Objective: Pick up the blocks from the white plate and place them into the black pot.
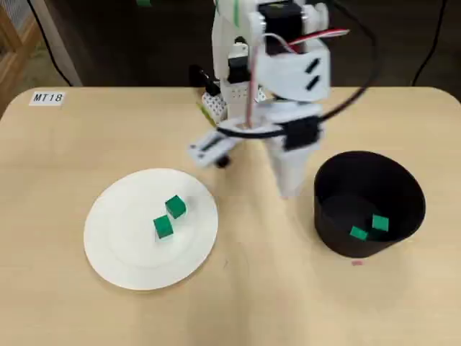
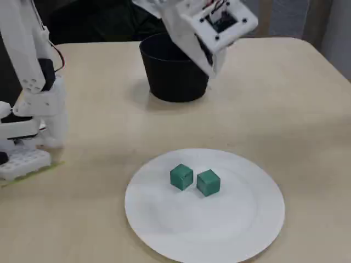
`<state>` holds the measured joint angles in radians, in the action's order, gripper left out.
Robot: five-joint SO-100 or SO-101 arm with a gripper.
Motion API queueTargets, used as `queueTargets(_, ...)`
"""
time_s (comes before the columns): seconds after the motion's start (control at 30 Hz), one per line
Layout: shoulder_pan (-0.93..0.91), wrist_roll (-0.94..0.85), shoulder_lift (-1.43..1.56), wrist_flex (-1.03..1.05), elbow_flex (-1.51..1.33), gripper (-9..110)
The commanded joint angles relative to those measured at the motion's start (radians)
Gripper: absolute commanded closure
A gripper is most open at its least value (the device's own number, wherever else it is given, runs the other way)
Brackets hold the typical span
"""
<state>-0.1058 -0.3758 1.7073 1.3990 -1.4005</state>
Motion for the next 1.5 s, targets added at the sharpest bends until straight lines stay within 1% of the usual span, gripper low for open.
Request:
queueTargets(0.0, -0.115, -0.04, 0.032, -0.028, -0.077, 104)
queueTargets(0.1, -0.141, -0.014, -0.025, -0.058, -0.103, 104)
queueTargets(0.23, -0.14, 0.051, -0.132, -0.071, -0.064, 104)
queueTargets(0.33, -0.147, 0.193, -0.17, -0.114, -0.064, 104)
queueTargets(0.47, -0.146, 0.439, -0.233, -0.169, -0.026, 104)
queueTargets(0.63, -0.169, 0.657, -0.4, -0.015, 0.206, 104)
queueTargets(0.77, -0.196, 0.762, -0.469, 0.026, 0.316, 104)
queueTargets(0.93, -0.239, 0.804, -0.474, 0.081, 0.327, 104)
queueTargets(0.97, -0.245, 0.808, -0.479, 0.106, 0.327, 102)
queueTargets(1.03, -0.256, 0.808, -0.488, 0.153, 0.327, 89)
queueTargets(1.1, -0.259, 0.813, -0.492, 0.187, 0.324, 83)
queueTargets(1.37, -0.265, 0.836, -0.449, 0.259, 0.325, 74)
queueTargets(1.47, -0.261, 0.839, -0.4, 0.264, 0.284, 70)
